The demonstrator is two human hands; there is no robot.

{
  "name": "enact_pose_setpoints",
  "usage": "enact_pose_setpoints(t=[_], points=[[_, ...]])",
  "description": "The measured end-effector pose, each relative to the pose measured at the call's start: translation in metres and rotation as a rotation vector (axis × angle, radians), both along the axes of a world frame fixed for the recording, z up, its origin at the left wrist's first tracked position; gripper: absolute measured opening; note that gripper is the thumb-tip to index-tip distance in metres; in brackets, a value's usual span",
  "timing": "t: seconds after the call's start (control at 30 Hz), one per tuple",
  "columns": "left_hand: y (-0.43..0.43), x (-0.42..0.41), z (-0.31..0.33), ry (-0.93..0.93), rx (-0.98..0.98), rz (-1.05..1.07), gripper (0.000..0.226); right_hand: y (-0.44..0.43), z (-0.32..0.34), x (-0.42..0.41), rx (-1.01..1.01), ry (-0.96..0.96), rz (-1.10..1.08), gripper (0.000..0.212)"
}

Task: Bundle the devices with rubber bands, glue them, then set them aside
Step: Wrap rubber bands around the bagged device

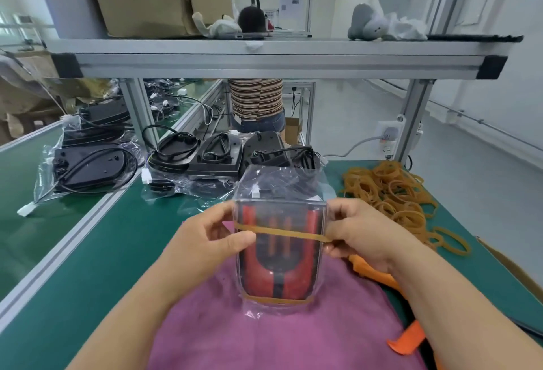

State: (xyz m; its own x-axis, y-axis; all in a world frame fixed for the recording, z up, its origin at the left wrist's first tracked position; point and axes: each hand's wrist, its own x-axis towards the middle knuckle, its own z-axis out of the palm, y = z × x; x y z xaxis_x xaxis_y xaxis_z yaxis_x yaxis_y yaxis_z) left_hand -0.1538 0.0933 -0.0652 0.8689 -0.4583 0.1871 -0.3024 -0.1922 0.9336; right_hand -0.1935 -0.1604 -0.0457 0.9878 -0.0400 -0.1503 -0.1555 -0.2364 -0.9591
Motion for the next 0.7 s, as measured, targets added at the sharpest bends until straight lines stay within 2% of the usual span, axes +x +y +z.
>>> enact_pose_setpoints(t=[0.07, 0.17, 0.3, 0.43, 0.57, 0.7], points=[[0.005, -0.002, 0.006, 0.002, -0.052, -0.077, 0.049, 0.003, 0.006, -0.002, -0.019, -0.044, 0.029, 0.027], [0.012, -0.005, 0.015, -0.083, -0.031, -0.048, 0.05, 0.005, 0.017, -0.004, -0.044, -0.133, 0.046, 0.043], [0.019, -0.012, 0.019, -0.242, 0.133, 0.09, 0.062, 0.008, 0.023, -0.004, -0.005, -0.216, 0.053, 0.015], [0.016, -0.026, -0.001, -0.487, 0.24, 0.248, 0.066, 0.01, 0.012, -0.006, -0.001, -0.208, 0.035, 0.023], [0.014, -0.033, -0.024, -0.628, 0.321, 0.266, 0.072, 0.01, 0.001, -0.009, -0.052, -0.154, 0.051, 0.029], [0.012, -0.034, -0.034, -0.812, 0.296, 0.257, 0.052, 0.01, -0.007, -0.011, -0.097, -0.143, 0.052, 0.033]])
